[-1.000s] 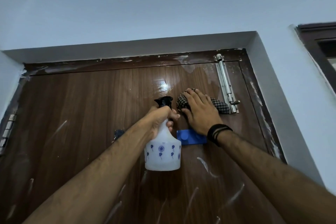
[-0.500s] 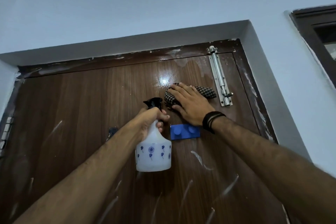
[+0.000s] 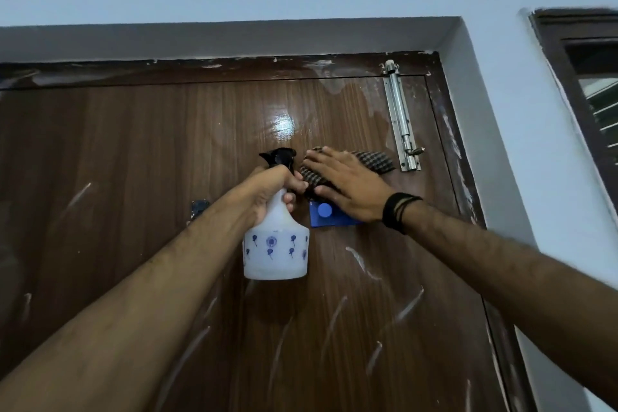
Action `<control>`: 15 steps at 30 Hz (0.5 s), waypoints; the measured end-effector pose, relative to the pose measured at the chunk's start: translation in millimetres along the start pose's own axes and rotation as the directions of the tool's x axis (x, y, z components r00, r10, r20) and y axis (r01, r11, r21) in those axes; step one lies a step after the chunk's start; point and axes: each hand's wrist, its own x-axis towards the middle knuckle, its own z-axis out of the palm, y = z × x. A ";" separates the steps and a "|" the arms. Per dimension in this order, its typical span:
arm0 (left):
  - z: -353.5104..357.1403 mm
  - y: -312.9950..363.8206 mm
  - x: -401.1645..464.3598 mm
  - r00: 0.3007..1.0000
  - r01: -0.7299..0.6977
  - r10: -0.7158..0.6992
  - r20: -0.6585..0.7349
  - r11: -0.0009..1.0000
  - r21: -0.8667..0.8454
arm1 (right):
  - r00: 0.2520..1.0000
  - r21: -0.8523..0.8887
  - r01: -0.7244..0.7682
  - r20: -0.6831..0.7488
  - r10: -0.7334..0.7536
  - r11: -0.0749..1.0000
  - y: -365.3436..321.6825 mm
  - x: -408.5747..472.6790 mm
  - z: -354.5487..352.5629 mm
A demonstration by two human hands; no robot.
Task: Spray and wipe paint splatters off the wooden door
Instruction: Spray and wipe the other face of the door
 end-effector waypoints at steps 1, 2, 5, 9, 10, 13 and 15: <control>0.1 -0.1 1.8 1.000 -0.003 0.003 0.005 1.000 -0.006 | 1.000 -0.001 0.014 -0.007 -0.014 1.000 -5.2 1.9 3.1; -0.3 0.1 3.1 1.000 -0.004 0.004 0.010 1.000 -0.009 | 1.000 -0.002 0.018 -0.017 -0.018 1.000 -7.1 2.6 3.8; -4.6 -1.8 3.7 0.999 0.005 -0.005 0.039 1.000 -0.009 | 1.000 -0.010 -0.007 -0.005 0.007 1.000 6.8 -6.5 -2.7; -13.0 -4.6 0.9 0.999 -0.001 0.002 0.036 1.000 -0.023 | 0.986 -0.036 -0.160 -0.048 0.159 0.986 37.6 -36.5 -10.3; -13.5 -5.6 0.3 0.999 -0.003 0.004 0.039 1.000 -0.024 | 0.980 -0.049 -0.194 -0.064 0.190 0.980 40.7 -42.5 -9.8; -11.8 -8.6 0.4 0.999 -0.006 0.007 0.035 1.000 -0.021 | 0.963 -0.053 -0.263 -0.081 0.259 0.963 36.1 -43.6 -7.4; -8.1 -6.9 0.7 1.000 -0.010 0.011 0.026 1.000 -0.013 | 0.956 -0.036 -0.285 -0.082 0.281 0.958 29.7 -38.2 -7.7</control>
